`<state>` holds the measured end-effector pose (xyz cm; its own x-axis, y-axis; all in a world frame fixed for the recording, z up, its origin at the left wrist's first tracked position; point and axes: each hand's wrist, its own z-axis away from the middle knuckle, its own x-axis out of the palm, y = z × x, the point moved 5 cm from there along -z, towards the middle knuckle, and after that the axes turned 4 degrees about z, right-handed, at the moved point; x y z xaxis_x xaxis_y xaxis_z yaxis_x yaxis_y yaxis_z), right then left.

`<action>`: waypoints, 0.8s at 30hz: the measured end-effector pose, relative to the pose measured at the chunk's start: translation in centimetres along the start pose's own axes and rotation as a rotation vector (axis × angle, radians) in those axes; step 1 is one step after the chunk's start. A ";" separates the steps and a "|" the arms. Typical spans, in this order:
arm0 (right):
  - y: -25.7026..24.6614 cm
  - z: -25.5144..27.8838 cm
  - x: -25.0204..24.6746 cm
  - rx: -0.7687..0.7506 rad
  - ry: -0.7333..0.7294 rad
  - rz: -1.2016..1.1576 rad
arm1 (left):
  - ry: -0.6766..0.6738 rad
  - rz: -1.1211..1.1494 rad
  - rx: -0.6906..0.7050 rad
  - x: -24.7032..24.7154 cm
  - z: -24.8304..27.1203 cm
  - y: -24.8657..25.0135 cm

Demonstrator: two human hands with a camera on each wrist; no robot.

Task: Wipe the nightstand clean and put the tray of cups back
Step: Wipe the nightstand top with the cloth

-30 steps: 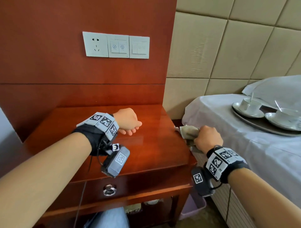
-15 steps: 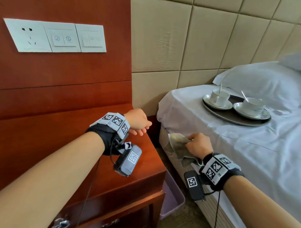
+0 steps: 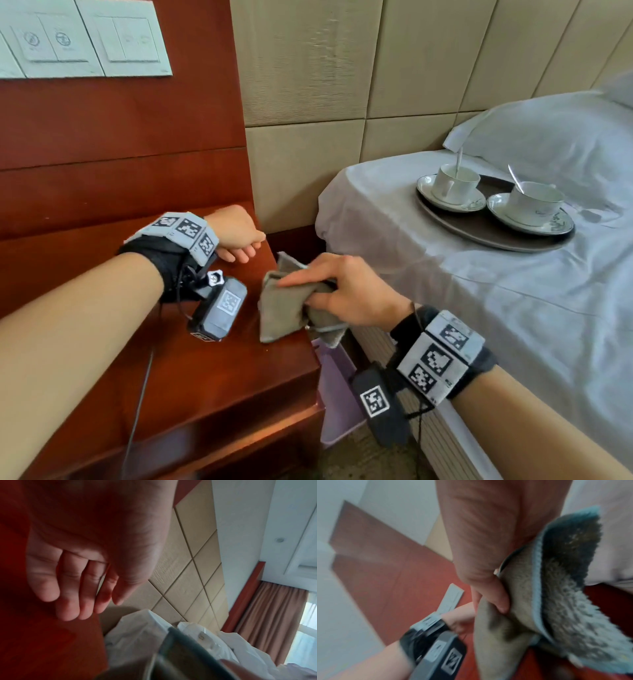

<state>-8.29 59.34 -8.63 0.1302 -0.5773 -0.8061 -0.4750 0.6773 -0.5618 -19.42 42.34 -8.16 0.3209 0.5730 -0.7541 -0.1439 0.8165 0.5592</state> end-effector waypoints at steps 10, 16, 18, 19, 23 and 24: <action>-4.3 0.7 0.6 -0.090 -0.289 0.291 | -0.009 -0.035 0.062 0.9 1.8 0.3; 1.8 2.7 -2.2 0.227 -0.028 0.227 | -0.038 0.037 0.181 1.4 4.0 2.2; 2.2 3.4 -3.0 0.255 0.086 0.169 | -0.083 0.080 0.245 2.3 4.9 3.5; 2.1 3.6 -3.5 0.259 0.136 0.148 | -0.103 0.081 0.283 2.9 5.3 4.3; 2.6 3.6 -4.3 0.308 0.237 0.096 | -0.106 -0.009 0.418 4.5 6.2 7.7; 3.0 3.7 -4.2 0.333 0.244 0.082 | -0.106 -0.026 0.432 4.7 6.2 8.2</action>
<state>-7.02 65.47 -7.60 -0.1255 -0.5790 -0.8056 -0.1625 0.8130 -0.5591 -13.27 51.30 -4.98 0.4169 0.5241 -0.7427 0.2624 0.7129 0.6503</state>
